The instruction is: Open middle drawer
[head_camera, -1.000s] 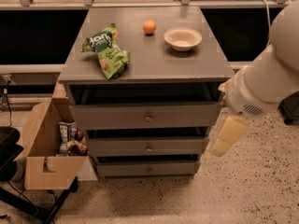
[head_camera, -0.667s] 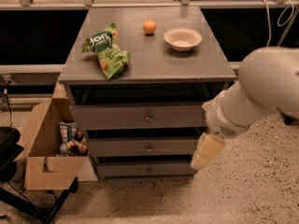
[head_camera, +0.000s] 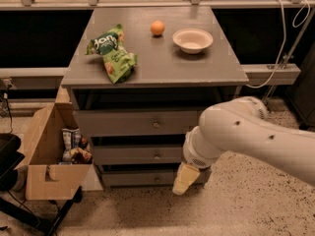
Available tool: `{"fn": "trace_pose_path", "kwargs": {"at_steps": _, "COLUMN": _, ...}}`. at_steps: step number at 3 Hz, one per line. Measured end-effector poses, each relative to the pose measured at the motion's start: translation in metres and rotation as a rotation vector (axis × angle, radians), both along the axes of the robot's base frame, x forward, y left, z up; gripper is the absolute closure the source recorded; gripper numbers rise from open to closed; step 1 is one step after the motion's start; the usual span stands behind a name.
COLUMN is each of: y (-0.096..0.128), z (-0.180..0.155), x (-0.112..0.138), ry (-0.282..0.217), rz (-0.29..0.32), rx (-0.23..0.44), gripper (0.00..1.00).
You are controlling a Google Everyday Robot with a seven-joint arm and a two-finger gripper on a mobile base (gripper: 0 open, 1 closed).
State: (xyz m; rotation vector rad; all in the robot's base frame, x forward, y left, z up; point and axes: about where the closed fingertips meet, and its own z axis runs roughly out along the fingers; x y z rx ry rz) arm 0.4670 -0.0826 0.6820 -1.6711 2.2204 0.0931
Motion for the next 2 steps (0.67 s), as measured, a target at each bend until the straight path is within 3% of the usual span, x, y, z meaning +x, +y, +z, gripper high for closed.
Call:
{"fn": "trace_pose_path", "kwargs": {"at_steps": 1, "y": 0.028, "z": -0.051, "x": 0.004, "ry": 0.015, "rz": 0.050, "rx": -0.090, "gripper": 0.00}}
{"fn": "trace_pose_path", "kwargs": {"at_steps": 2, "y": 0.033, "z": -0.050, "x": 0.014, "ry": -0.019, "rz": 0.044, "rx": -0.126, "gripper": 0.00}}
